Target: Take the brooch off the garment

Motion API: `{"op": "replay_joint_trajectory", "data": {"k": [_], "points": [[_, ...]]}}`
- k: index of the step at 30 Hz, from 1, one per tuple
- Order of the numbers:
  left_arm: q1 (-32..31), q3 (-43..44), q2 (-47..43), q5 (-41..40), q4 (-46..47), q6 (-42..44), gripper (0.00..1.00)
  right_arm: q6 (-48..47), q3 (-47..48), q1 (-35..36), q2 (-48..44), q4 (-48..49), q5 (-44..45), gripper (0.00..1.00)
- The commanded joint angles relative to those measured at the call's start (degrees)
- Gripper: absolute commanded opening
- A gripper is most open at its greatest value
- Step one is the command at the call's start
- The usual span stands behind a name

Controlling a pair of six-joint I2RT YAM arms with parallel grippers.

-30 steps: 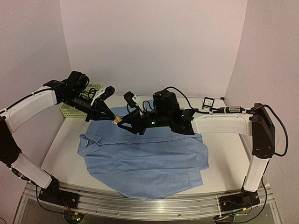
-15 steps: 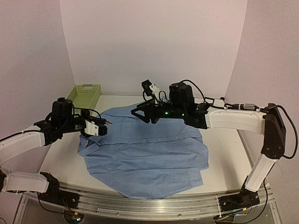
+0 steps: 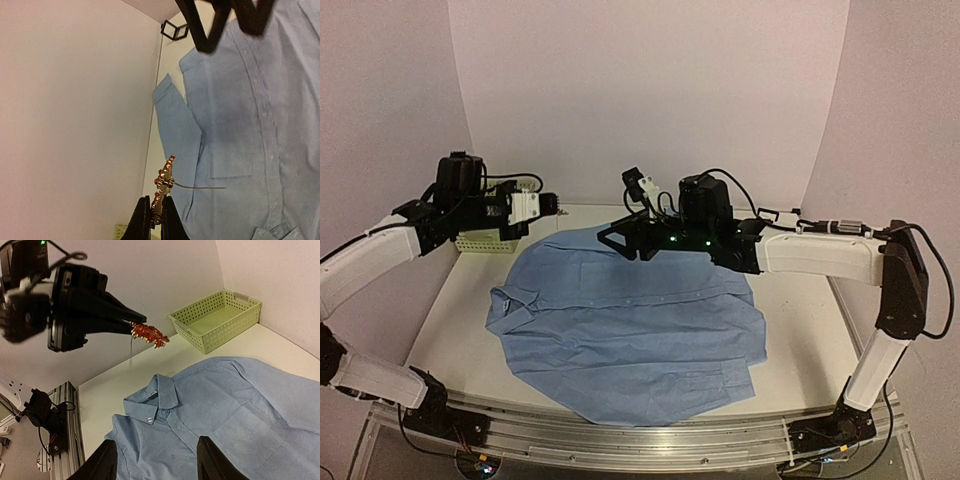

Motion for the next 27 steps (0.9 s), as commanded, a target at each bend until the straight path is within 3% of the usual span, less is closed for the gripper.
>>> {"op": "replay_joint_trajectory", "data": {"k": [1,7,16,23,27], "points": [[-0.12,10.17,5.45,11.51,-20.04,-23.39,0.0,4.08,5.25,0.32,2.15,1.34,-4.79,0.57],[-0.11,15.47,9.0,17.65,-23.5,-33.96,0.0,4.48,5.84,0.31,1.1,1.74,-8.81,0.62],[-0.13,20.34,11.88,22.69,-26.03,-45.66,0.0,6.8,7.51,0.31,3.59,2.19,-7.51,0.68],[-0.49,20.62,11.25,22.92,-26.82,-51.5,0.0,11.42,10.82,0.38,8.99,5.76,-10.8,0.66],[-0.65,20.44,10.71,23.42,-26.68,-53.61,0.0,13.19,10.45,0.41,10.18,10.58,-14.1,0.58]]}}
